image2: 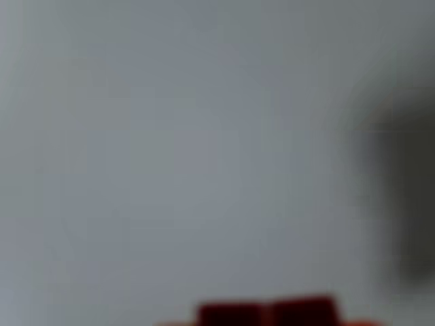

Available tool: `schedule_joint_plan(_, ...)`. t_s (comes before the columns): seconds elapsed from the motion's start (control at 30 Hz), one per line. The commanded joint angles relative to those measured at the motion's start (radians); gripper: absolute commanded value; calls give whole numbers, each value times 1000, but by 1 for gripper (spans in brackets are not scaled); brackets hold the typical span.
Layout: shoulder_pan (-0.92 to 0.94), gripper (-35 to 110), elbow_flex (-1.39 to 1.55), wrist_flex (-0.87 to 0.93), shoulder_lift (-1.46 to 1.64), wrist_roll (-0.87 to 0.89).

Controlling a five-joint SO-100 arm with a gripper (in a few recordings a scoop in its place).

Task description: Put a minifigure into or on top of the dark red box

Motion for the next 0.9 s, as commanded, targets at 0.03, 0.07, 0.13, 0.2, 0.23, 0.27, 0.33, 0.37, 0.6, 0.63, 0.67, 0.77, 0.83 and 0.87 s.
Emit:
schedule_joint_plan(0.03, 72, 0, -43, 57, 155, -166)
schedule_joint_plan(0.07, 92, 0, -43, 66, 179, -204)
schedule_joint_plan(0.13, 138, 0, -52, 80, 222, -293)
schedule_joint_plan(0.2, 186, 0, -80, 118, 249, -382)
schedule_joint_plan(0.23, 209, 0, -89, 130, 268, -425)
schedule_joint_plan(0.27, 230, 0, -92, 132, 298, -466)
schedule_joint_plan(0.33, 275, 0, -86, 127, 362, -541)
schedule_joint_plan(0.37, 298, 0, -83, 123, 390, -581)
schedule_joint_plan(0.6, 489, 0, -120, 89, 431, -856)
schedule_joint_plan(0.63, 508, 0, -144, 83, 407, -894)
schedule_joint_plan(0.67, 523, 0, -173, 78, 374, -927)
schedule_joint_plan(0.77, 566, 0, -259, 72, 264, -1003)
schedule_joint_plan(0.83, 591, 0, -299, 54, 201, -1045)
schedule_joint_plan(0.87, 603, 0, -313, 40, 178, -1062)
